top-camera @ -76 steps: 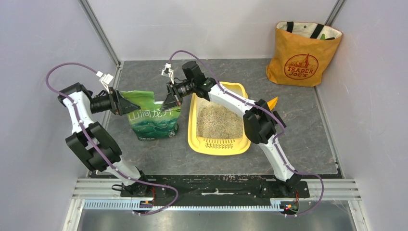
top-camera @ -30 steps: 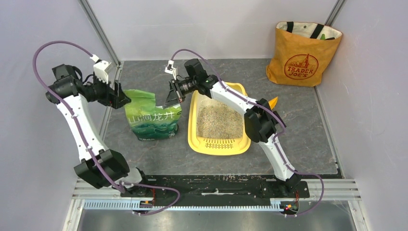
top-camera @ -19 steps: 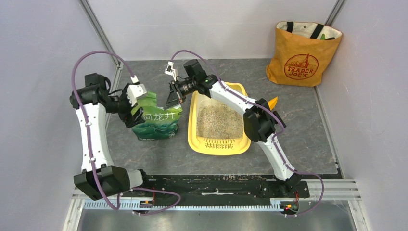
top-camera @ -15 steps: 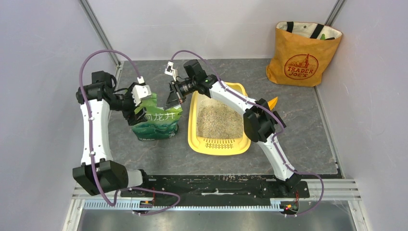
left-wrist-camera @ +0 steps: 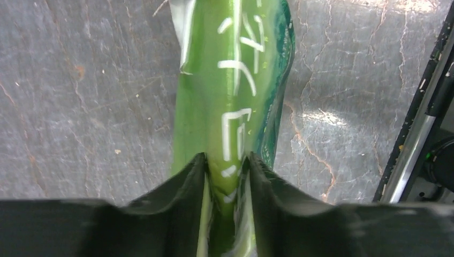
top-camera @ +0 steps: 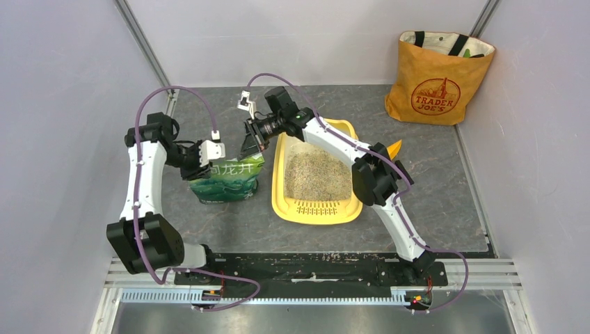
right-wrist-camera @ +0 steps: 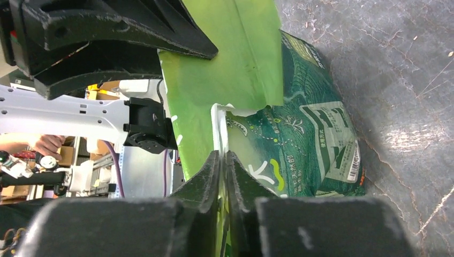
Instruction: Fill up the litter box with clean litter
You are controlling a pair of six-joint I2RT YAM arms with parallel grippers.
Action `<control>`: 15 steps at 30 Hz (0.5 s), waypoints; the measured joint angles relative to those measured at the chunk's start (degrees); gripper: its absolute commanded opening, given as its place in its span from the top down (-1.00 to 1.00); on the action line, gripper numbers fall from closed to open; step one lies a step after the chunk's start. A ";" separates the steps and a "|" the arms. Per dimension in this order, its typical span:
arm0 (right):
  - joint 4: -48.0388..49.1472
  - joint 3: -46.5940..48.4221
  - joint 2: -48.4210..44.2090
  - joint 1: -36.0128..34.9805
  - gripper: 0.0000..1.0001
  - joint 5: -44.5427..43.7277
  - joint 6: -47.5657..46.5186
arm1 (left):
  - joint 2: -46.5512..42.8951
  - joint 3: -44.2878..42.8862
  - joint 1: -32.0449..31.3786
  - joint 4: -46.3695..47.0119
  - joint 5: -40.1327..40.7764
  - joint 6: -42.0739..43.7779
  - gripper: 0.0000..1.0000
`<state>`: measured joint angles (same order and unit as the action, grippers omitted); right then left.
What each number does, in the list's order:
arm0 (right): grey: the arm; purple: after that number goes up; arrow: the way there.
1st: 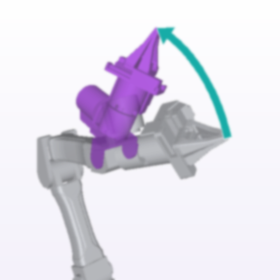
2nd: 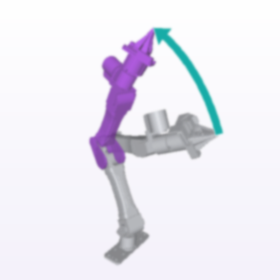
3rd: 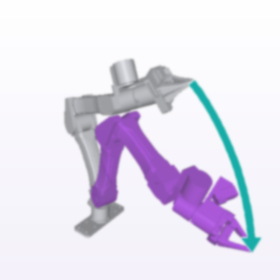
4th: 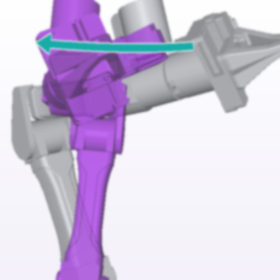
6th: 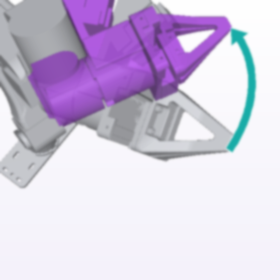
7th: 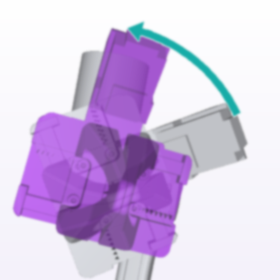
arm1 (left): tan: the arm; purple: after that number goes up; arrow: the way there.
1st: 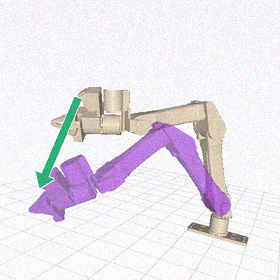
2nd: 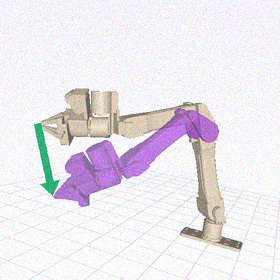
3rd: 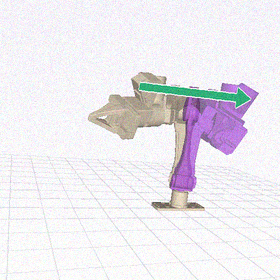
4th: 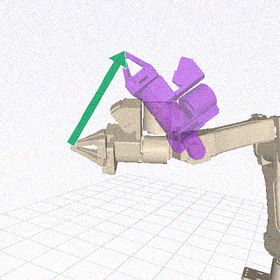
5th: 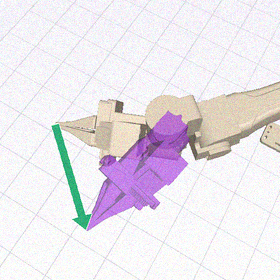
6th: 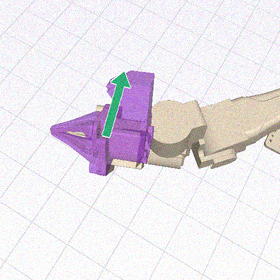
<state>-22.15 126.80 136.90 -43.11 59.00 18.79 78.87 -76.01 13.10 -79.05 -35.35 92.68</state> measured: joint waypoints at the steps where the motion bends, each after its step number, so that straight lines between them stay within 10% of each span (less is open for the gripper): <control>1: -0.17 0.00 0.00 0.17 0.28 -0.02 -0.37 | 0.00 0.42 0.00 0.42 0.46 0.63 0.49; 6: -1.16 -0.68 -0.85 1.73 -0.29 -0.90 -4.92 | 0.07 1.40 0.00 1.75 0.87 1.88 0.86; 15: 9.53 -24.74 -21.05 7.19 -0.27 -2.23 -20.94 | 0.57 1.40 0.04 2.67 0.61 2.38 0.96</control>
<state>-12.62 102.06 115.85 -35.92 56.77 -2.15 79.44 -74.61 13.15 -76.38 -34.74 95.07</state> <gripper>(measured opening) 0.635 0.046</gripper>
